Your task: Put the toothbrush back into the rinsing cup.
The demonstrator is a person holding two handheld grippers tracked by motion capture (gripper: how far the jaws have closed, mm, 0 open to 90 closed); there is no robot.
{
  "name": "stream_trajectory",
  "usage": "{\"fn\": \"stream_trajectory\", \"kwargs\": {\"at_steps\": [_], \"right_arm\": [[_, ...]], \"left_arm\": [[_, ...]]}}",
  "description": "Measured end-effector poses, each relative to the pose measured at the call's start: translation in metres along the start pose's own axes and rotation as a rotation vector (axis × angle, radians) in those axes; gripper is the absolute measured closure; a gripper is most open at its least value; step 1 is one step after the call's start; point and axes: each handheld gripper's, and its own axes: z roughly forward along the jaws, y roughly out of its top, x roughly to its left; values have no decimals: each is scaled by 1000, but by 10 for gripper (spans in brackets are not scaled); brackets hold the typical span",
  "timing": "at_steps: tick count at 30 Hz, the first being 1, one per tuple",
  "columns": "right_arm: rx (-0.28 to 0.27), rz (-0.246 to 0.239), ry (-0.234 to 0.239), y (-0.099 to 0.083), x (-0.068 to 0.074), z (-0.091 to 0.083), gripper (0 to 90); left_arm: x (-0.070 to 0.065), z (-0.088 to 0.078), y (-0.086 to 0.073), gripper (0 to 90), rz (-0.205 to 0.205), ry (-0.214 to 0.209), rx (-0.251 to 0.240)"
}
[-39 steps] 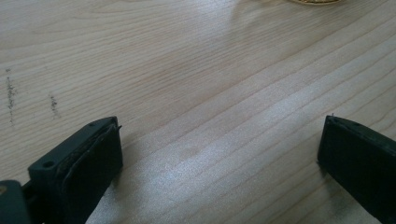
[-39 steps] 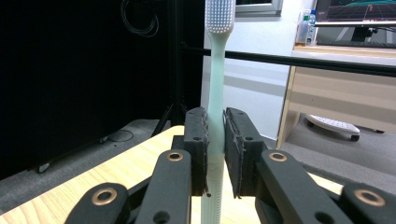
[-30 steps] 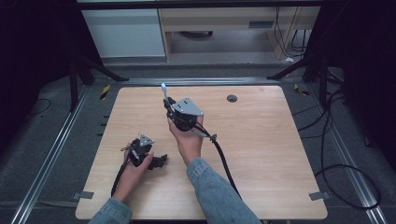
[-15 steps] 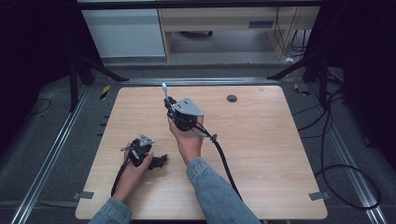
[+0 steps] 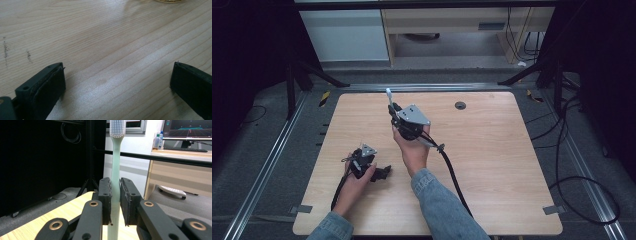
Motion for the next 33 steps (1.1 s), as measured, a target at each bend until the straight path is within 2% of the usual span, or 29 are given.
{"fn": "stream_trajectory", "kwargs": {"at_steps": [14, 20, 33], "right_arm": [[0, -9, -28, -4, -10, 1, 794], [8, -2, -25, -8, -9, 2, 794], [27, -19, -22, -15, -6, 2, 794]], "left_arm": [[0, 0, 0, 0, 0, 2, 0], [0, 0, 0, 0, 0, 2, 0], [0, 0, 0, 0, -2, 2, 0]]}}
